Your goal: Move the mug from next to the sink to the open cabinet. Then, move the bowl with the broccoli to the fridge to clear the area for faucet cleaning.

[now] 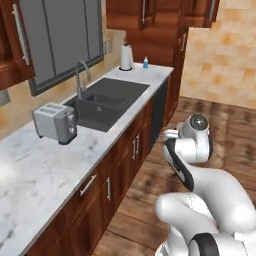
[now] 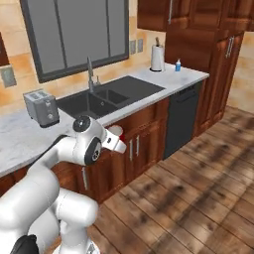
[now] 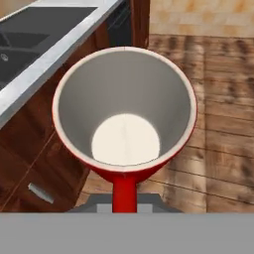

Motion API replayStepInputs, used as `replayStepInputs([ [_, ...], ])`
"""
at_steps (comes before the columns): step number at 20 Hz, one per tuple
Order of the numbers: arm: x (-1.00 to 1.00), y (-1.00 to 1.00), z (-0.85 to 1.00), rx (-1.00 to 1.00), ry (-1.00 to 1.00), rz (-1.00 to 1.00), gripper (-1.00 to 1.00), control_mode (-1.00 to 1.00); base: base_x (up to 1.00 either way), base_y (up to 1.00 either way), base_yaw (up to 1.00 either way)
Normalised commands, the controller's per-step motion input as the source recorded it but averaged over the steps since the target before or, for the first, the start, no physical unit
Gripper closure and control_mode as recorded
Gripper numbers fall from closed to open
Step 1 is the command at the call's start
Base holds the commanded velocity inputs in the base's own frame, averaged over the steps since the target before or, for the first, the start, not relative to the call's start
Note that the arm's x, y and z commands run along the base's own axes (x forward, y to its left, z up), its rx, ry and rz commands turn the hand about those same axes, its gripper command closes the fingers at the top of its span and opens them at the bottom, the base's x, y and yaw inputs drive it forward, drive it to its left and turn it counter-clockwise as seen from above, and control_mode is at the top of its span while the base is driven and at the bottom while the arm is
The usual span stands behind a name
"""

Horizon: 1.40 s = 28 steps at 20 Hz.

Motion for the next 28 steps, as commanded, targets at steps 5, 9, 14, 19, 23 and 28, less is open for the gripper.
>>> replayStepInputs([
  [5, 0.0, 0.0, 0.0, 0.0, 0.0, 0.0, 1.0, 1.0, 1.0, -0.96, -0.32],
  [9, 0.0, 0.0, 0.0, 0.0, 0.0, 0.0, 1.0, 1.0, 1.0, -0.97, -0.35],
  [14, 0.0, 0.0, 0.0, 0.0, 0.0, 0.0, 1.0, 1.0, 1.0, -0.96, -0.3],
  [19, 0.0, 0.0, 0.0, 0.0, 0.0, 0.0, 1.0, 1.0, 1.0, -0.95, -0.26],
  [23, 0.0, 0.0, 0.0, 0.0, 0.0, 0.0, 1.0, 1.0, 1.0, -0.72, -0.06],
  [28, 0.0, 0.0, 0.0, 0.0, 0.0, 0.0, 1.0, 1.0, 1.0, -0.4, 0.0],
])
